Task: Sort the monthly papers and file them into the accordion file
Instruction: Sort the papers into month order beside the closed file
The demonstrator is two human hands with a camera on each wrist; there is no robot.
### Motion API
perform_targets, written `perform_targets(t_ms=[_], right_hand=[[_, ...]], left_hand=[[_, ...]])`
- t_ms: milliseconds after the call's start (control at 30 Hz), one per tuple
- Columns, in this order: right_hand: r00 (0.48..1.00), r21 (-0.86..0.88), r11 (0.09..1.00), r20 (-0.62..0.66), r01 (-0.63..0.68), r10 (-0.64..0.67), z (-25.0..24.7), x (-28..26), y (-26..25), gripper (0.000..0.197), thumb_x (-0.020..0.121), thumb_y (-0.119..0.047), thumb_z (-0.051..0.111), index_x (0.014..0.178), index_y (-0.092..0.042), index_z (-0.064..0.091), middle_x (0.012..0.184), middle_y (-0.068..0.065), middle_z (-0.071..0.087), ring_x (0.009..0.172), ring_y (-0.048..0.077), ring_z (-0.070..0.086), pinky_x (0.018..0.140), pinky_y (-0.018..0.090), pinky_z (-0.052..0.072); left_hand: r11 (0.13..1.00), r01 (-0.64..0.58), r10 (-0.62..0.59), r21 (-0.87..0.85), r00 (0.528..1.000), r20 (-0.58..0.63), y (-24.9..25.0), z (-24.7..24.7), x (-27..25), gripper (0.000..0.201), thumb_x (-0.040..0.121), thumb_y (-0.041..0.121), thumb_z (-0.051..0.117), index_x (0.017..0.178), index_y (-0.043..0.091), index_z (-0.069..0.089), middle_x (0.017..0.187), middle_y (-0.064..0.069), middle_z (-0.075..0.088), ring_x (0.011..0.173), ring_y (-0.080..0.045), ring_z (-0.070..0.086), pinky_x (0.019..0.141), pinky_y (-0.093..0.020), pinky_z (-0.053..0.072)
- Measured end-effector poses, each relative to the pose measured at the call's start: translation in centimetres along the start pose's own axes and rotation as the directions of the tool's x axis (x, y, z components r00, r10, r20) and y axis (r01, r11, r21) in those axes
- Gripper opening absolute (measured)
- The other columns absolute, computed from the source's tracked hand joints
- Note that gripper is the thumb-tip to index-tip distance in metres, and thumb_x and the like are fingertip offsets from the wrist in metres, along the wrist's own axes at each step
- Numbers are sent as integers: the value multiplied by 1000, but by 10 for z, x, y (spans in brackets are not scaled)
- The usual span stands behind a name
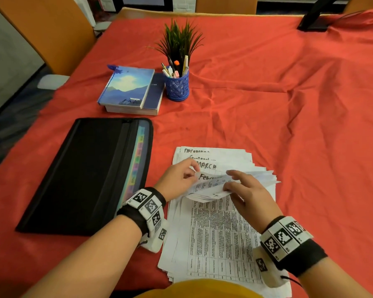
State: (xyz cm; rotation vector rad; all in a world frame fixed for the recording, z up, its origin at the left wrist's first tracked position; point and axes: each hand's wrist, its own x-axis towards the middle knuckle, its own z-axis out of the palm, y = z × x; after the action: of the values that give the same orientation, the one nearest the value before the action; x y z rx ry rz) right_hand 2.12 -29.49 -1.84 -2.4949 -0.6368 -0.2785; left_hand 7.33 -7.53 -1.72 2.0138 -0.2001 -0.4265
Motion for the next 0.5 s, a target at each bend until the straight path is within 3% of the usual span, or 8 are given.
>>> perform_targets(t_ms=[133, 200, 267, 400, 467, 500], right_hand=[[1000, -10, 1000, -2, 3, -3, -2, 2, -2, 25, 71, 7, 66, 87, -12, 63, 114, 14, 61, 94, 31, 63, 79, 40, 53], [999, -9, 999, -28, 36, -36, -4, 2, -2, 15, 80, -7, 54, 90, -15, 61, 105, 10, 63, 88, 29, 62, 76, 35, 52], [997, 5, 998, -48, 59, -59, -7, 1, 0, 21, 83, -16, 46, 91, -14, 65, 92, 6, 63, 79, 26, 60, 70, 30, 51], [995, -5, 999, -84, 45, -46, -8, -3, 2, 20, 82, -10, 53, 93, -10, 71, 84, 3, 64, 78, 19, 55, 67, 27, 47], [994, 2, 1000, -104, 23, -22, -8, -5, 1, 22, 81, -7, 53, 97, -9, 69, 86, 2, 66, 81, 17, 55, 70, 25, 45], [994, 0, 1000, -109, 14, -14, -9, -6, 1, 23, 79, -3, 55, 98, -8, 68, 86, 2, 67, 81, 17, 57, 71, 25, 46]], left_hand=[[986, 38, -53, -165, 995, -90, 6, 1, 7, 34, 79, 3, 72, 91, 27, 51, 63, 5, 65, 57, -11, 54, 61, -26, 48], [983, 35, -56, -181, 992, -110, 9, 1, 10, 40, 75, 3, 75, 91, 28, 48, 69, 2, 67, 62, -12, 59, 64, -29, 52], [987, 26, -47, -156, 990, -132, 8, 2, 12, 43, 77, 0, 71, 89, 30, 42, 81, -6, 69, 68, -18, 63, 67, -33, 54], [997, -11, -1, -71, 985, -174, -4, 3, 12, 50, 81, -6, 56, 81, 41, 40, 101, 4, 56, 74, -25, 62, 65, -35, 49], [988, -11, -9, -152, 992, -129, -8, 3, 11, 47, 81, -9, 54, 76, 37, 49, 101, 9, 58, 76, -29, 64, 68, -40, 51], [980, -3, -12, -198, 997, -73, -6, 2, 9, 40, 82, -11, 56, 76, 29, 55, 99, 10, 60, 79, -22, 65, 72, -34, 52]])
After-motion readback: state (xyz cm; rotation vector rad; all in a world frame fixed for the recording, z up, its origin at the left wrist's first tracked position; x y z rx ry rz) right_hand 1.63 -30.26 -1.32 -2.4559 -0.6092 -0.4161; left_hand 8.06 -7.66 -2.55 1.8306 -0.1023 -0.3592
